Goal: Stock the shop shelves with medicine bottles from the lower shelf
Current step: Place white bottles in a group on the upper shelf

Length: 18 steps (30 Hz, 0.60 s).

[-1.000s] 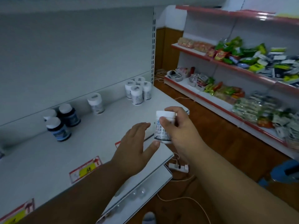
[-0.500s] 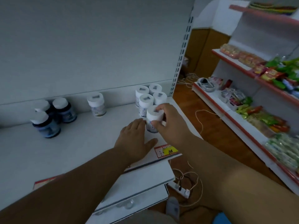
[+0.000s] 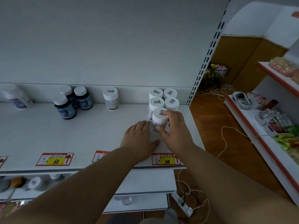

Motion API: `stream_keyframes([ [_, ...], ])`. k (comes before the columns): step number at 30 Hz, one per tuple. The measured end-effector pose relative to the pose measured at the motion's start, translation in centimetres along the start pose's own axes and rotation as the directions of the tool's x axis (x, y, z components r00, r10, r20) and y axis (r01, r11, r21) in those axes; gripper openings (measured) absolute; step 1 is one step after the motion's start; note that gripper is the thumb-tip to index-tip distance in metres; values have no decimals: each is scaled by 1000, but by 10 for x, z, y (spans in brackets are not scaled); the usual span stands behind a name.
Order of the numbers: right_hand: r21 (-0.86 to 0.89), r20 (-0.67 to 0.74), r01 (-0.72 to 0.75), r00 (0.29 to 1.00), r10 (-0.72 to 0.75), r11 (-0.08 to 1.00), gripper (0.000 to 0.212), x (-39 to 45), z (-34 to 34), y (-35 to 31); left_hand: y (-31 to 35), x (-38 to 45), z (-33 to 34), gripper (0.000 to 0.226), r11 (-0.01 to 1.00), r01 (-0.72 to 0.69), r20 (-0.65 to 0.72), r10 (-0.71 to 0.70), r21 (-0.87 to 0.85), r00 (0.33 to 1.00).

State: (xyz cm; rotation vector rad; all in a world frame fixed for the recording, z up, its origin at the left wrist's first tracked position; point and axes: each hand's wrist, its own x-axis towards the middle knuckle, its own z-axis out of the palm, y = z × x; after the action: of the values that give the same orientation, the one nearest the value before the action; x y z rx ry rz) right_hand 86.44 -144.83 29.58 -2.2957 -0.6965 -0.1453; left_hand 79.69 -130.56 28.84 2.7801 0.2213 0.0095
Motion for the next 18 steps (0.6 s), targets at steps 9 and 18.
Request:
stream_keyframes([
  [9, -39, -153, 3, 988, -9, 999, 53, -43, -1, -45, -29, -52, -21, 77, 999, -28, -45, 26, -34, 999],
  [18, 142, -4, 282, 959, -284, 949, 43, -48, 30, -114, -59, -148, -48, 72, 983, 180, -235, -185, -44, 954],
])
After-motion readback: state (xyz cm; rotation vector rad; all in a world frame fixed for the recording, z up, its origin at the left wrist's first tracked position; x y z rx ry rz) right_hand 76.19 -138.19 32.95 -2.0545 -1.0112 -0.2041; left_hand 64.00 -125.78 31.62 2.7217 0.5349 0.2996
